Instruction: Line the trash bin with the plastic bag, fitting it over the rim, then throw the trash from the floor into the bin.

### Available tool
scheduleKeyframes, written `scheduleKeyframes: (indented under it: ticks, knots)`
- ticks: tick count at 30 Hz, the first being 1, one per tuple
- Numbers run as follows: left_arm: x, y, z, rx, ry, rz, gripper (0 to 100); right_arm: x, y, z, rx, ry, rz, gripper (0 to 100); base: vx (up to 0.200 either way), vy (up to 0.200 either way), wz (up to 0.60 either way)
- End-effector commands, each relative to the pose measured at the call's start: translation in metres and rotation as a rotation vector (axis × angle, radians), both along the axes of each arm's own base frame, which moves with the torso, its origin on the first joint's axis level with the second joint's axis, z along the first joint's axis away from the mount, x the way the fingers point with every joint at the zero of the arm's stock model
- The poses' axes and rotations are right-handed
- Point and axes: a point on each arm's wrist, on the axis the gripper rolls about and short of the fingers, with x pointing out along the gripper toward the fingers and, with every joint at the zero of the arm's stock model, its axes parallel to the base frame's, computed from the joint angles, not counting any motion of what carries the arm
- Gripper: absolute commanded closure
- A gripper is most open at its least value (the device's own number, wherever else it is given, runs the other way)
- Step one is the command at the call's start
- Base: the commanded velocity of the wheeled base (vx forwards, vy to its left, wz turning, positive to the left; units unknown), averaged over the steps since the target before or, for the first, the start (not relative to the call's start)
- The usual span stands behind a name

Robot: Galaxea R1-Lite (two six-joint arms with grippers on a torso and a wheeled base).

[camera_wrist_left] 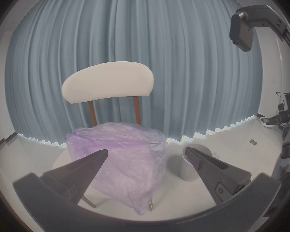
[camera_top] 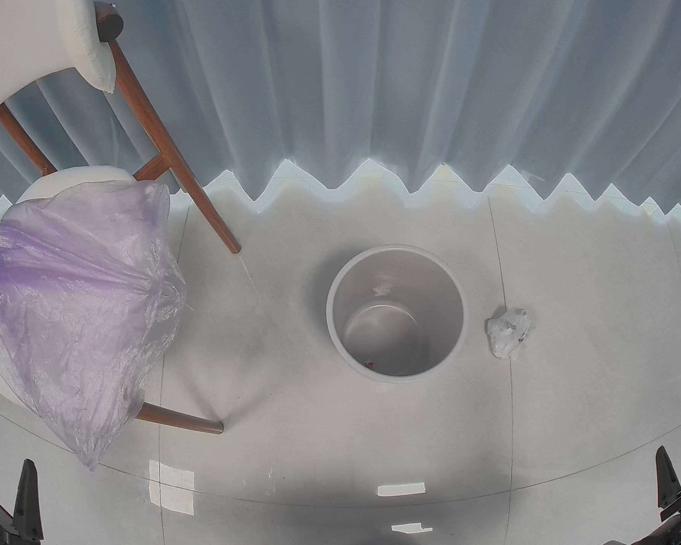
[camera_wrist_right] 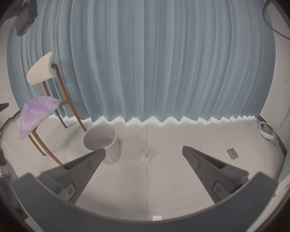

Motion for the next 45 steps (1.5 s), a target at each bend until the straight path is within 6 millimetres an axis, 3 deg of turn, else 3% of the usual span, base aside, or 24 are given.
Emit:
scheduleKeyframes:
  ticks: [1, 2, 3, 7, 10, 17, 22, 28, 34, 40, 45]
  knots:
    - [0.017, -0.002, 0.055, 0.072, 0.162, -0.106, 0, 0.000, 0.000, -0.005, 0.002, 0.001, 0.000, 0, 0.000, 0.000, 0.00]
    - [0.018, -0.002, 0.060, 0.073, 0.167, -0.115, 0, 0.000, 0.000, -0.005, 0.002, 0.001, 0.000, 0, 0.000, 0.000, 0.00]
    - [0.031, -0.003, 0.081, 0.077, 0.192, -0.160, 0, 0.000, 0.000, -0.005, 0.002, 0.001, 0.000, 0, 0.000, 0.000, 0.00]
    - [0.074, -0.009, 0.118, 0.098, 0.277, -0.272, 0, 0.000, 0.000, -0.005, 0.003, -0.001, 0.000, 0, 0.000, 0.000, 0.00]
    - [0.100, -0.017, 0.127, 0.131, 0.334, -0.369, 0, 0.000, 0.000, -0.005, 0.003, -0.001, 0.000, 0, 0.000, 0.000, 0.00]
    - [0.131, -0.035, 0.118, 0.247, 0.428, -0.461, 0, 0.000, 0.000, -0.005, 0.003, 0.001, 0.000, 0, 0.000, 0.000, 0.00]
    - [0.139, -0.052, 0.116, 0.290, 0.461, -0.514, 0, 0.000, 0.000, -0.005, 0.003, -0.001, 0.000, 0, 0.000, 0.000, 0.00]
    - [0.162, -0.085, 0.100, 0.460, 0.553, -0.300, 0, 0.000, 0.000, -0.005, 0.003, -0.001, 0.002, 0, 0.000, 0.000, 0.00]
    - [0.163, -0.091, 0.085, 0.561, 0.603, -0.016, 0, 0.000, 0.000, -0.005, 0.003, -0.001, 0.002, 0, 0.000, 0.000, 0.00]
    - [0.161, -0.091, 0.066, 0.667, 0.646, 0.140, 0, 0.000, 0.000, -0.005, 0.002, -0.001, 0.003, 0, 0.000, 0.000, 0.00]
    - [0.166, -0.095, 0.057, 0.717, 0.677, 0.174, 0, 0.000, 0.000, -0.005, 0.000, -0.001, 0.006, 0, 0.000, 0.000, 0.00]
